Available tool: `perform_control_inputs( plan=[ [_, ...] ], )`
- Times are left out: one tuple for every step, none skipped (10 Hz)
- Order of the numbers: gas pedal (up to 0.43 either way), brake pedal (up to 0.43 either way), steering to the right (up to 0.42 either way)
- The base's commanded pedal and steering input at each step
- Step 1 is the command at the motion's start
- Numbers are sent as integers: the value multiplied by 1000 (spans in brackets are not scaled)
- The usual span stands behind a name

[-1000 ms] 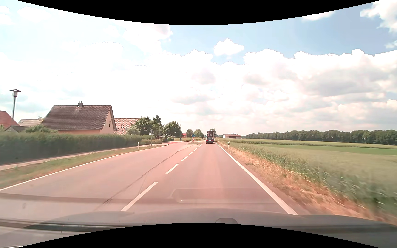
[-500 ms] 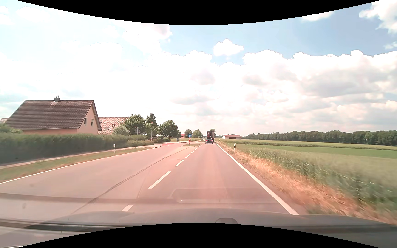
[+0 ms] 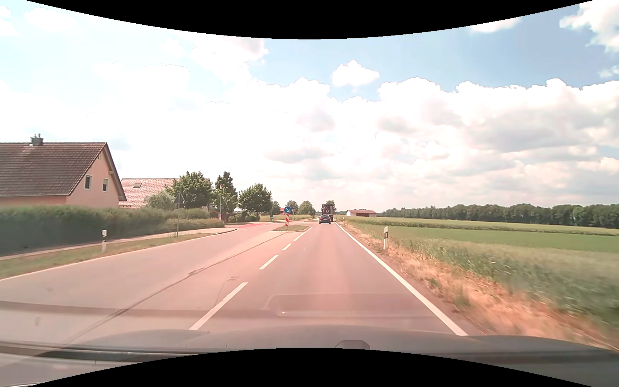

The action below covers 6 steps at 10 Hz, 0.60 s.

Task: Follow the waypoints while adhering to traffic rules and regulations

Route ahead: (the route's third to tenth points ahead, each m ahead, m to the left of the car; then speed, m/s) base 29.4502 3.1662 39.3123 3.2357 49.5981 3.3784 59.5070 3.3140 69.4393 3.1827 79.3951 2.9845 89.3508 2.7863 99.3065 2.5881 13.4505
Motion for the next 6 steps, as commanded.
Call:
perform_control_inputs(
  plan=[
    [157, 0, 2],
    [157, 0, 2],
    [157, 0, 2],
    [157, 0, 2],
    [157, 0, 2],
    [157, 0, 2]
  ],
)
